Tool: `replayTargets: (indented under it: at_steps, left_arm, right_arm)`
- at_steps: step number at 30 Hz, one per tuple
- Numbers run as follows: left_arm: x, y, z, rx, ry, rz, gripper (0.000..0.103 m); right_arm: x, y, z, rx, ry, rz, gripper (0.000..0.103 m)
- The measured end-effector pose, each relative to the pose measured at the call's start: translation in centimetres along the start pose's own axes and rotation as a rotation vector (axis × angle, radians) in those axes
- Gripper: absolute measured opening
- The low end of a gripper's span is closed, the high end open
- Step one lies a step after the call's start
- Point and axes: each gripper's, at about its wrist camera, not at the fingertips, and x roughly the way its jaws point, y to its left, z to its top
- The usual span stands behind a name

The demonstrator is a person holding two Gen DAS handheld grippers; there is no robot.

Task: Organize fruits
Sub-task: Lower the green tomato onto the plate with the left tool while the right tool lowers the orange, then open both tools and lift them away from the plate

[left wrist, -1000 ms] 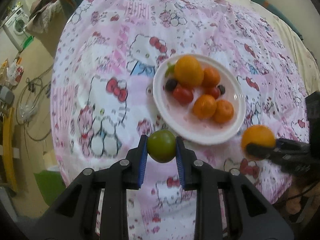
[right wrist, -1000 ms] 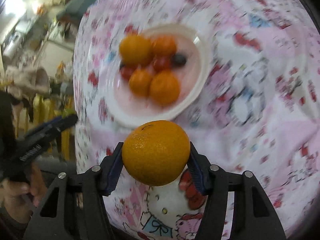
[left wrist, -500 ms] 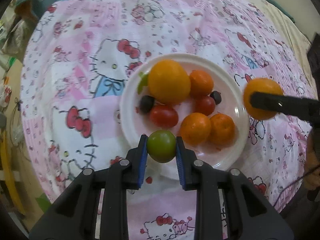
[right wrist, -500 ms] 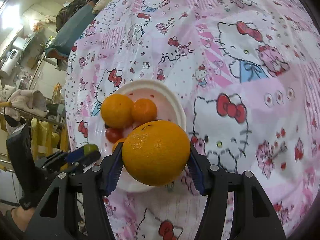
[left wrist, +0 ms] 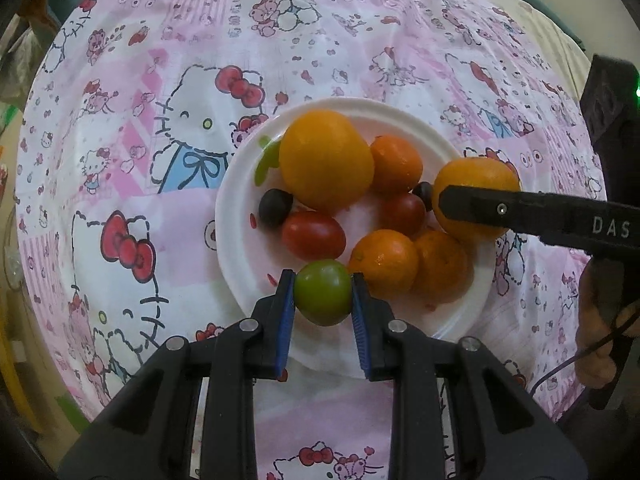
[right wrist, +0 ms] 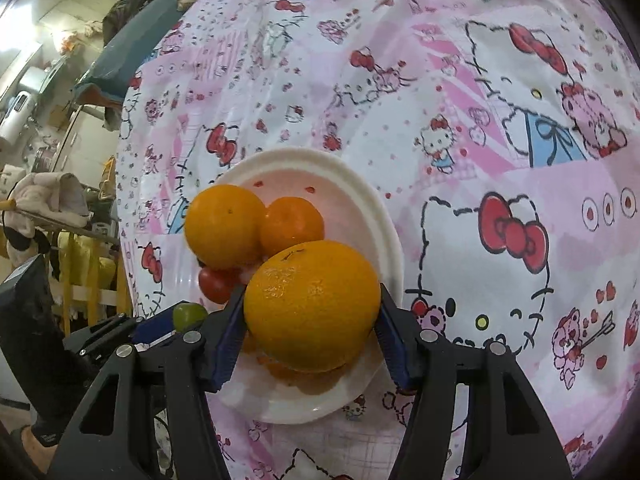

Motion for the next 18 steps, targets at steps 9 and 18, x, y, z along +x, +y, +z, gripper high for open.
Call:
replayTargets:
  at_steps: [9, 18]
  left_arm:
    - [0.33, 0.07, 0.28, -0.014, 0.013, -0.002, 0.024]
    - [0.35, 0.22, -0.02, -0.012, 0.013, 0.020, 0.047]
  right_arm:
    - [-0.09, 0.04, -0.01, -0.002, 0.006, 0.001, 0.064]
    - [-0.16, 0.44, -0.10, -0.011, 0.004, -0.003, 0.076]
